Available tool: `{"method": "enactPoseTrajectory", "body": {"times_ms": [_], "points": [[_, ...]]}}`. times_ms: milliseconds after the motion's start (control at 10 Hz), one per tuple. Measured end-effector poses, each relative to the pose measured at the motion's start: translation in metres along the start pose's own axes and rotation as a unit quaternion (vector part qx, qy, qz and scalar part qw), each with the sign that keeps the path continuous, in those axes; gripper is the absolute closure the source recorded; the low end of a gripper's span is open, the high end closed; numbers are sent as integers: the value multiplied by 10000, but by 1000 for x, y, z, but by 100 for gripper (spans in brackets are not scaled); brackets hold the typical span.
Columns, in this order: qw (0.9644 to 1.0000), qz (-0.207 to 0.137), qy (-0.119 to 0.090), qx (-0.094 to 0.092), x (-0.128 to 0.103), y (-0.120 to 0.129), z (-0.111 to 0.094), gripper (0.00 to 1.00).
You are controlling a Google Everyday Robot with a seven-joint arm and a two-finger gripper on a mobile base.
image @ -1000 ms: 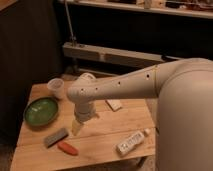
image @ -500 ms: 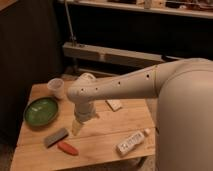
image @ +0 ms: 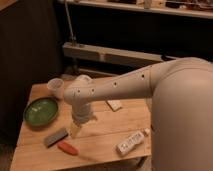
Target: Place the pepper on the white sponge
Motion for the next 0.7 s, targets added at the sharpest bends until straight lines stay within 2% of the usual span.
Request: {"method": "enactPoseTrajectory", "body": {"times_ms": [200, 400, 700], "points": [[10000, -33, 13, 5, 0, 1, 0, 20], [9999, -123, -90, -19, -4, 12, 1, 20], [9981, -381, -456, -149, -11, 73, 9, 20]]}}
